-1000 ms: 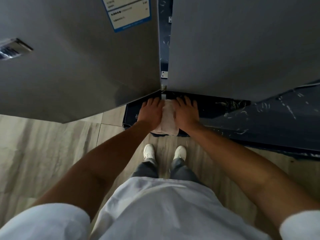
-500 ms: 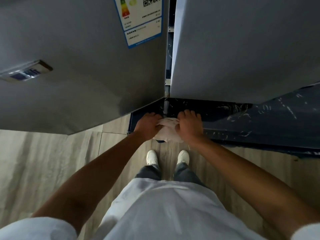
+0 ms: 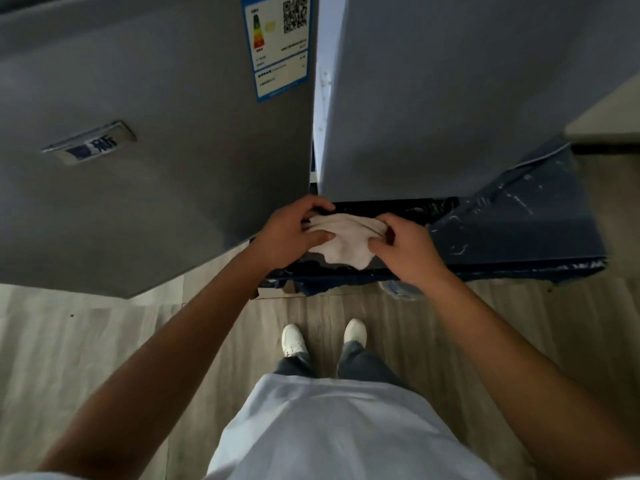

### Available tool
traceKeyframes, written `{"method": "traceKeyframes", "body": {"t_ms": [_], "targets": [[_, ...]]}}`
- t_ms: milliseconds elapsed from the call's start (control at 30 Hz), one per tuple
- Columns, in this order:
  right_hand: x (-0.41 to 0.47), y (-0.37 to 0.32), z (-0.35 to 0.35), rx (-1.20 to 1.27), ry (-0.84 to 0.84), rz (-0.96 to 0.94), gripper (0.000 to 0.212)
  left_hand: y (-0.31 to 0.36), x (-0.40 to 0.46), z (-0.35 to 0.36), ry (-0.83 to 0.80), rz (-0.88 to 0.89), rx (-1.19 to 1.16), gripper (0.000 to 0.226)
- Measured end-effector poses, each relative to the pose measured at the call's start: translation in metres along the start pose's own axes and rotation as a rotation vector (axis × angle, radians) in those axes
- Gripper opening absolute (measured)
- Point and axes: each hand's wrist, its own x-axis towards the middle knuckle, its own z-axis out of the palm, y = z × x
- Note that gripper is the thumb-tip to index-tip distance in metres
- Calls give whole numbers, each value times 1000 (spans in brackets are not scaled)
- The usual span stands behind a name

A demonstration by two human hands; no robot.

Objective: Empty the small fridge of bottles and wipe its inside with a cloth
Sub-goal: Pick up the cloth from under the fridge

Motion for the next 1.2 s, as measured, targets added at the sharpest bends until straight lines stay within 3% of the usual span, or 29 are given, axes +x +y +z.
{"method": "traceKeyframes", "body": {"t_ms": [200,433,533,667,900,1067,1200], "targets": [[-49,-24,-34,370,-106,-35,18,69,-56,-18,6,46,-22,25],[-107,-52,-51,717,-189,-191,23,119,-144,-2,390,123,-140,17],[-123,-67,-55,726,-254,-288,24,141,-177,-1,524,163,-166,15],[-140,-90,-46,832,-361,-348,42,155,-228,6,698,197,-212,14],[-178,-133,9,760,-482,-484,21,139,-310,18,810,196,-268,29],[-198,-175,44,664,-521,-662,13,114,-369,7,902,41,-317,59],[-220,-215,95,631,-576,-717,17,88,-432,-23,1035,-65,-178,33]]}}
